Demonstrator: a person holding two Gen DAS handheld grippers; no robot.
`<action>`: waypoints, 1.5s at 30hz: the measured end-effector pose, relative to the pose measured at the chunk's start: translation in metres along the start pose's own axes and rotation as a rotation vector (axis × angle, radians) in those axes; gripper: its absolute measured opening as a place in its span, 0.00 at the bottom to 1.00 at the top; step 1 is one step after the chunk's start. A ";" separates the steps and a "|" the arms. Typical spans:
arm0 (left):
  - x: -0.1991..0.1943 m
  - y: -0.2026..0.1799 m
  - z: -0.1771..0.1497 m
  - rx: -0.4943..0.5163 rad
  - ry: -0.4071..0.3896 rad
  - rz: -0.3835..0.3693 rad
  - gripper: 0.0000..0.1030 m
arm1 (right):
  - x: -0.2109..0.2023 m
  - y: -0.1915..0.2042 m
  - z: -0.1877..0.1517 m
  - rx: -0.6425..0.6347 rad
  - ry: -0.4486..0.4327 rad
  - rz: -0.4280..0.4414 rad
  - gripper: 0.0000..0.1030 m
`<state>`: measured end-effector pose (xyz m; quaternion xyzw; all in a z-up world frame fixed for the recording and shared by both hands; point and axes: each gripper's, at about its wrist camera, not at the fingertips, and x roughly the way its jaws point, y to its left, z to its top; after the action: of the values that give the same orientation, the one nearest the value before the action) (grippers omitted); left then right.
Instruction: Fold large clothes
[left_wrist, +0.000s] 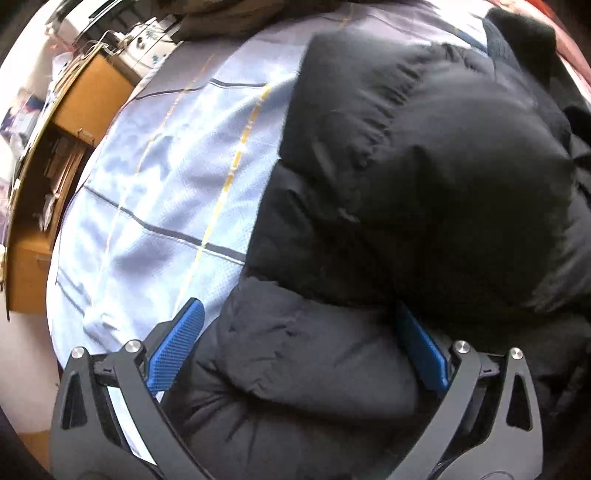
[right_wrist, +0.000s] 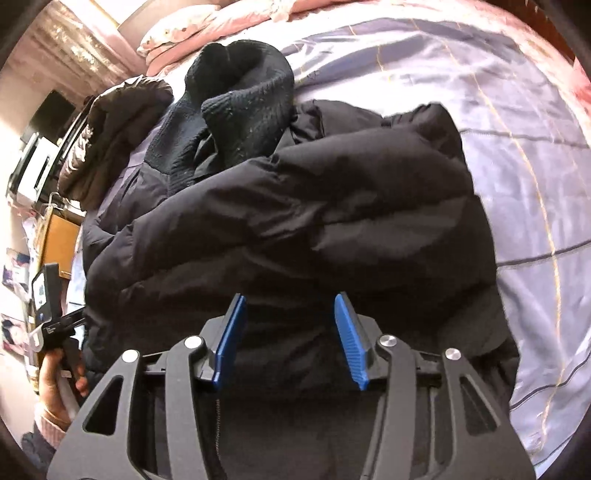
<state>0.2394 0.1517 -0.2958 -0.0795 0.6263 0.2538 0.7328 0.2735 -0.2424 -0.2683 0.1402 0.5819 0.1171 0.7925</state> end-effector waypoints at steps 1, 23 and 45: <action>-0.009 0.000 0.001 0.000 -0.018 0.011 0.98 | -0.002 0.001 0.000 -0.003 0.001 0.007 0.49; -0.055 -0.122 -0.028 0.333 -0.175 -0.228 0.98 | 0.047 0.022 0.033 -0.042 -0.100 -0.054 0.55; -0.027 -0.083 -0.052 0.410 -0.075 -0.075 0.98 | 0.054 0.010 -0.015 -0.052 0.093 -0.120 0.99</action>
<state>0.2302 0.0504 -0.2969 0.0578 0.6336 0.0964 0.7654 0.2747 -0.2134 -0.3172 0.0790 0.6223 0.0907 0.7735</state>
